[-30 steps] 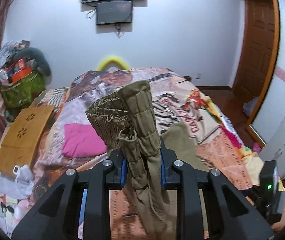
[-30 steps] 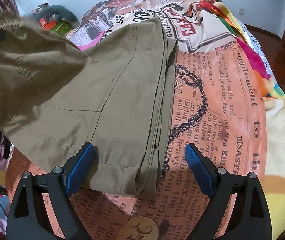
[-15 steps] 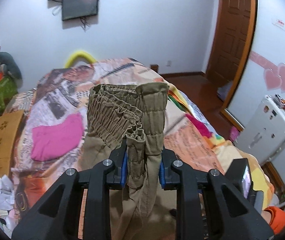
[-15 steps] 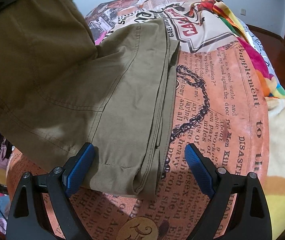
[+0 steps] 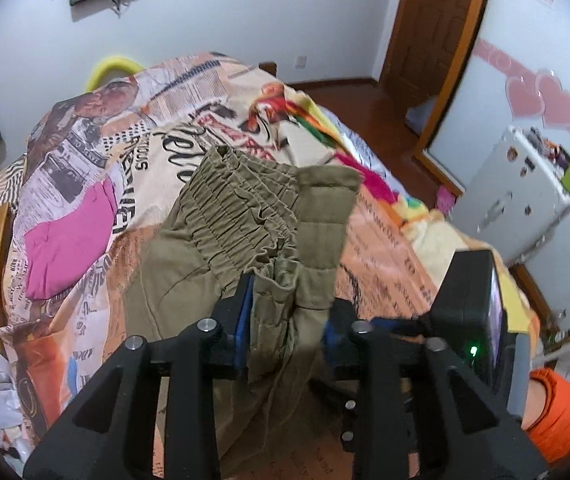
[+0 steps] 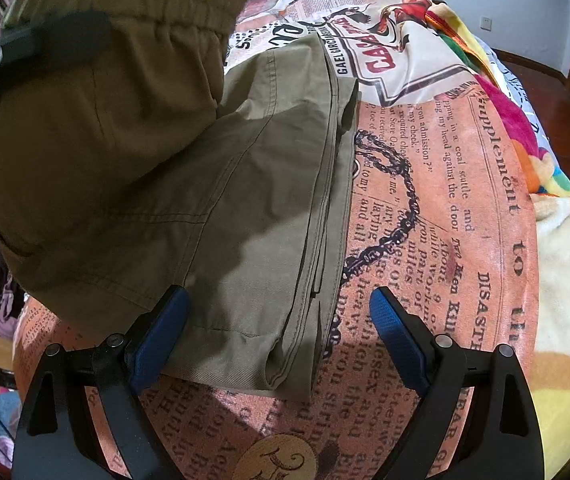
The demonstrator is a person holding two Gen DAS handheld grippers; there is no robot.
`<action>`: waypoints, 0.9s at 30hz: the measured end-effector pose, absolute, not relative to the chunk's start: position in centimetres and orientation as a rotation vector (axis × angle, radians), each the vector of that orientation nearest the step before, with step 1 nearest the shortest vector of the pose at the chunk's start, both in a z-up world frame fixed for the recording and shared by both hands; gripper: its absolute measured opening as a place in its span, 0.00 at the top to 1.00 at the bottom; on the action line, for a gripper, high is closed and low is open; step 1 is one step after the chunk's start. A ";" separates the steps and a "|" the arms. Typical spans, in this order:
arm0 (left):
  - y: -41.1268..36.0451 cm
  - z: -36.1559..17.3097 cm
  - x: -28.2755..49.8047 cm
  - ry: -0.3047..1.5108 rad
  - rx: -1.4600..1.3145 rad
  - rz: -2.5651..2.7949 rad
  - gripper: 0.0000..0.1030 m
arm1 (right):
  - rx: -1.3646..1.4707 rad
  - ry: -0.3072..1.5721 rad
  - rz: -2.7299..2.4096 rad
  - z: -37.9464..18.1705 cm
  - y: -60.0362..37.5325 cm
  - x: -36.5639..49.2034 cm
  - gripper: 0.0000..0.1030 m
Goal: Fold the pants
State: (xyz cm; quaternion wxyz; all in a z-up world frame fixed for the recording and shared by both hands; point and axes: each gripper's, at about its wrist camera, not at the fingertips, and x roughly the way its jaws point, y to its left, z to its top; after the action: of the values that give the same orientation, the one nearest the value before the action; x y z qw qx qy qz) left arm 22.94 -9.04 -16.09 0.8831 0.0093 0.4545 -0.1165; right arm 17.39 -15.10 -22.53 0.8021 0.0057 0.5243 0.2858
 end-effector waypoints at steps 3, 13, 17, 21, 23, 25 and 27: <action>-8.6 -15.6 22.3 0.932 -0.031 -0.288 0.25 | 0.014 1.124 0.613 -22.5 -15.1 17.4 0.12; -4.6 -13.8 23.8 0.858 -0.031 -0.119 0.20 | 0.022 1.127 0.609 -22.5 -15.2 17.3 0.12; -1.6 -14.5 26.1 0.850 -0.020 -0.014 0.13 | 0.023 1.128 0.609 -22.5 -15.2 17.3 0.12; 0.8 -16.3 29.5 0.903 0.007 0.053 0.11 | 0.023 1.127 0.608 -22.5 -15.2 17.3 0.12; 1.8 -17.6 31.4 0.946 0.016 0.085 0.11 | 0.024 1.127 0.609 -22.5 -15.2 17.4 0.12; 2.8 -19.0 33.3 0.986 0.013 0.104 0.11 | 0.023 1.128 0.609 -22.5 -15.2 17.3 0.12; 3.2 -20.5 35.4 1.032 0.026 0.106 0.11 | 0.024 1.128 0.609 -22.5 -15.2 17.3 0.12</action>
State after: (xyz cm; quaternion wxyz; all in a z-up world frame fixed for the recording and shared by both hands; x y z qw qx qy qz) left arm 35.45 3.22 -20.49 0.8684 0.0122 0.4932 0.0507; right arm 17.28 -15.20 -22.45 0.8016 0.0111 0.5260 0.2840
